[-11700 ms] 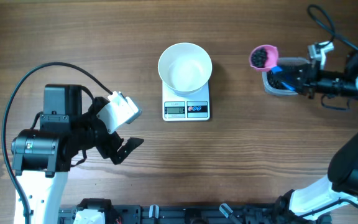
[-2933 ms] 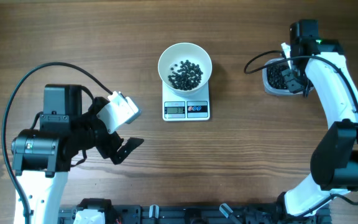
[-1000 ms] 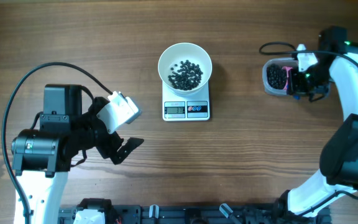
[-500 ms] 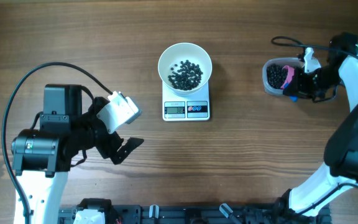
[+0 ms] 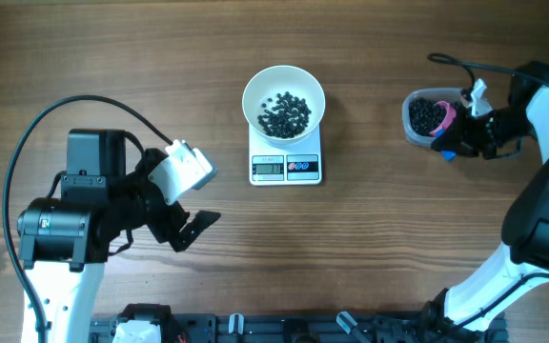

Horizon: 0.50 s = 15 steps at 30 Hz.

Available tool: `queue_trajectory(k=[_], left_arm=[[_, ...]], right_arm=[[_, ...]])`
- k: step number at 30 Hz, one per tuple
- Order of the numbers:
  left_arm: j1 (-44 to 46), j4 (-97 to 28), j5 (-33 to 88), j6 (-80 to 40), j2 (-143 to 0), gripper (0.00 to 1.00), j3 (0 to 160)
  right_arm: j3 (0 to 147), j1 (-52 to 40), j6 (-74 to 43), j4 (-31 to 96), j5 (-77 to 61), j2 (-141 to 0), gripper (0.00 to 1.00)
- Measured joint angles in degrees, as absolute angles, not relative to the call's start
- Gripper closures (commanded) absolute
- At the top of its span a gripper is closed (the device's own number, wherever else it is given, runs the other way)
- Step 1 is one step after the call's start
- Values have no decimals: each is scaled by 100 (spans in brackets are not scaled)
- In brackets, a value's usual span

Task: Scoop item into bowl and weigh 150g on scale
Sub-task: 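Drag the scoop through the black beans to fill it, right gripper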

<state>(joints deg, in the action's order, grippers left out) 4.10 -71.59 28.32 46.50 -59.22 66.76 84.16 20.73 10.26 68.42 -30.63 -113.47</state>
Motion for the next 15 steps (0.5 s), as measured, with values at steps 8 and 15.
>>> queue_trajectory(k=[8,15], left_arm=[[410,-7159,2832,4650,-5922,0,6676],[410,-7159,2832,4650,-5922,0,6676]], right_arm=[[8416,2287,1052,6921,-3544,-11303,96],[8416,2320,1063,6888,-3870,-11292,96]])
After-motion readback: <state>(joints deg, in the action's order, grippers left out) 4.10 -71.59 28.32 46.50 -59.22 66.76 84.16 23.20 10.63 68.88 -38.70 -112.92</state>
